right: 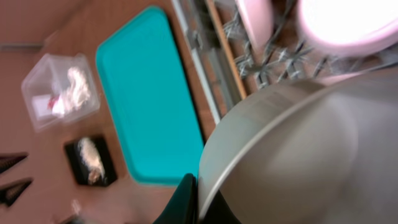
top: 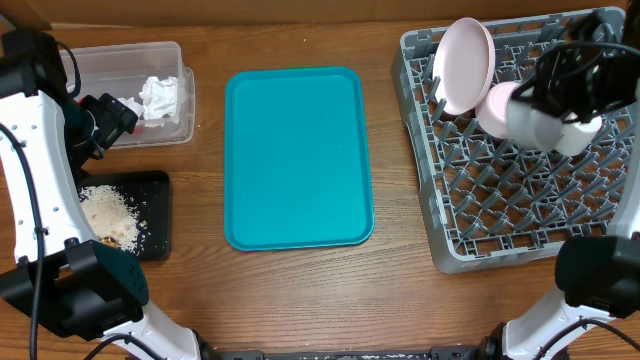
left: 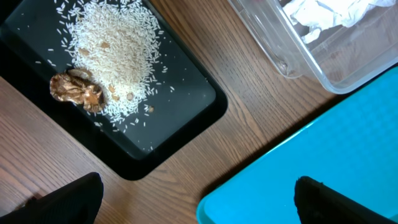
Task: Sort waste into correct bins and load items into the dishwasher
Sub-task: 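Carry the bowl to the rack and lower it in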
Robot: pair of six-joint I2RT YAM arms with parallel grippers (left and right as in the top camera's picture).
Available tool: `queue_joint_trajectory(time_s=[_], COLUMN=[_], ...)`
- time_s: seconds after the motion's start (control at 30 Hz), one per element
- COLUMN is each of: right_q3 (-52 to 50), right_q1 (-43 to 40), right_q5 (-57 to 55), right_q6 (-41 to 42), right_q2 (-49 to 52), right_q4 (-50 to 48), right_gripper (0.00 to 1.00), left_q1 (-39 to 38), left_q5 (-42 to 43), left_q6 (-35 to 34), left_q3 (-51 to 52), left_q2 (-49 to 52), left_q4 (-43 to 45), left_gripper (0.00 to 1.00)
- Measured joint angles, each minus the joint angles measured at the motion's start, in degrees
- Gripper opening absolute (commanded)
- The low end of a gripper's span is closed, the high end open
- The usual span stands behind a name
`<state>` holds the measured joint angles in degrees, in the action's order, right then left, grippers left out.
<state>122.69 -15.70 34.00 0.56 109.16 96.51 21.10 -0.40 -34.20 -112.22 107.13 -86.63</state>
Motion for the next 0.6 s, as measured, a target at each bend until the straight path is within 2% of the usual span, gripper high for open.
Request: queue_joint_trajectory(time_s=[0.33, 0.6], right_q3=[-22.43, -33.18], right_q1=[-4.83, -9.60], right_q5=[23.15, 28.98], right_q6=[-13.68, -16.79], right_q2=[0.11, 0.11], right_q4=[-11.52, -17.35], right_gripper=[0.04, 0.04], left_q1=[0.00, 0.00], left_q5=[0.00, 0.00], left_q6=[0.00, 0.00], left_q3=[0.00, 0.00], left_q2=[0.00, 0.00], left_q4=[0.00, -0.02], left_gripper=[1.00, 1.00])
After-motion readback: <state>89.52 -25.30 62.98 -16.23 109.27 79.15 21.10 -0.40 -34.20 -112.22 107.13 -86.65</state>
